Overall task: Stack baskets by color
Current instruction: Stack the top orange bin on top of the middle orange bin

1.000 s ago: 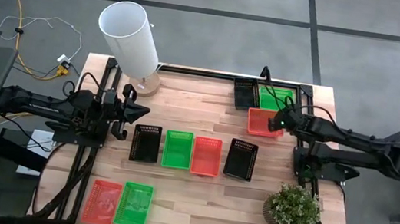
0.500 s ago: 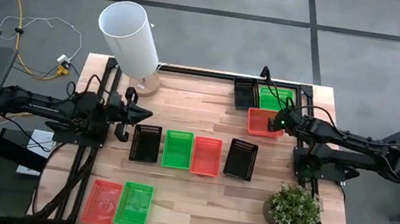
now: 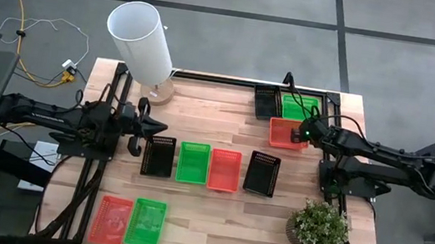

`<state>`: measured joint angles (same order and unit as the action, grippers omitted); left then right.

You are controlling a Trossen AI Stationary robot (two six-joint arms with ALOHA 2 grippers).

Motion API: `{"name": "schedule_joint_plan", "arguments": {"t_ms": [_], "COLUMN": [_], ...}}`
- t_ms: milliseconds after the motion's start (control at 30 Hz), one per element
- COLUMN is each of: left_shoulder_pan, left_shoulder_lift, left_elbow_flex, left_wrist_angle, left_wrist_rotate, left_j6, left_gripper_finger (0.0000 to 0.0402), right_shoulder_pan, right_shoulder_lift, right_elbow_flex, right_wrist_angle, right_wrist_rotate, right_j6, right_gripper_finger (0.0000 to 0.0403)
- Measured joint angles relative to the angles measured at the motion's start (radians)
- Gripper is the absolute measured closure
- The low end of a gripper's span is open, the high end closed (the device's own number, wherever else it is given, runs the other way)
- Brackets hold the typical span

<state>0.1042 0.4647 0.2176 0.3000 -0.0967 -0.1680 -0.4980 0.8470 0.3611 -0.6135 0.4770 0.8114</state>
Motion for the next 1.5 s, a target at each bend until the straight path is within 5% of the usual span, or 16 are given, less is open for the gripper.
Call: {"name": "schedule_joint_plan", "arguments": {"t_ms": [567,733,900,1233,1500], "left_shoulder_pan": [0.0,0.0,0.0,0.0,-0.001], "left_shoulder_lift": [0.0,0.0,0.0,0.0,0.0], "left_elbow_flex": [0.0,0.0,0.0,0.0,0.0], "left_wrist_angle": [-0.049,-0.051,-0.051,-0.049,0.039], "left_wrist_rotate": [0.0,0.0,0.0,-0.001,0.004], "left_j6": [-0.022,-0.023,-0.023,-0.004,0.075], "left_gripper_finger": [0.0401,0.0401,0.0401,0.0401,0.0401], "right_shoulder_pan": [0.0,0.0,0.0,0.081,0.299], "right_shoulder_lift": [0.165,0.163,0.112,-0.128,-0.261], "right_elbow_flex": [0.0,0.0,0.006,0.148,0.074], "right_wrist_angle": [0.109,0.089,0.07,0.064,0.318], "right_wrist_rotate": [0.01,0.014,0.004,-0.009,-0.046], "right_j6": [0.008,-0.026,-0.085,-0.185,-0.228], "right_gripper_finger": [0.0256,0.0301,0.0392,0.0401,0.0402]}}
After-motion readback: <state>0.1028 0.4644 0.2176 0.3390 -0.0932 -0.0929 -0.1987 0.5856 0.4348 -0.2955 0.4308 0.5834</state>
